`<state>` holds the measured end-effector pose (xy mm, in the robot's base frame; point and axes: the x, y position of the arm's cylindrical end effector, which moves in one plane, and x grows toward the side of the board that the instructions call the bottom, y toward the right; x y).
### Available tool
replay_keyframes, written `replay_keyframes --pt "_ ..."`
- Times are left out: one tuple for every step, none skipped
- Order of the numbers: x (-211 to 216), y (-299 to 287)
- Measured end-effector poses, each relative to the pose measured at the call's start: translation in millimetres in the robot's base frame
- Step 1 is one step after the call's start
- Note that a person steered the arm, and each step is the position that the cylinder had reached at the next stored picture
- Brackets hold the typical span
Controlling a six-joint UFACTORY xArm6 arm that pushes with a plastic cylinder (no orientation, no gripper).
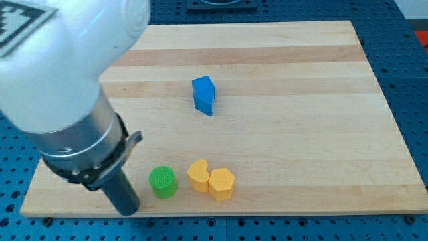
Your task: Nudge the yellow hexagon up a bit
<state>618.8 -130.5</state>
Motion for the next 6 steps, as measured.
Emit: replay_keyframes --pt "0 35" --pt "0 76" --pt "0 105" --pt "-1 136" --pt "-6 150" --pt "-7 156"
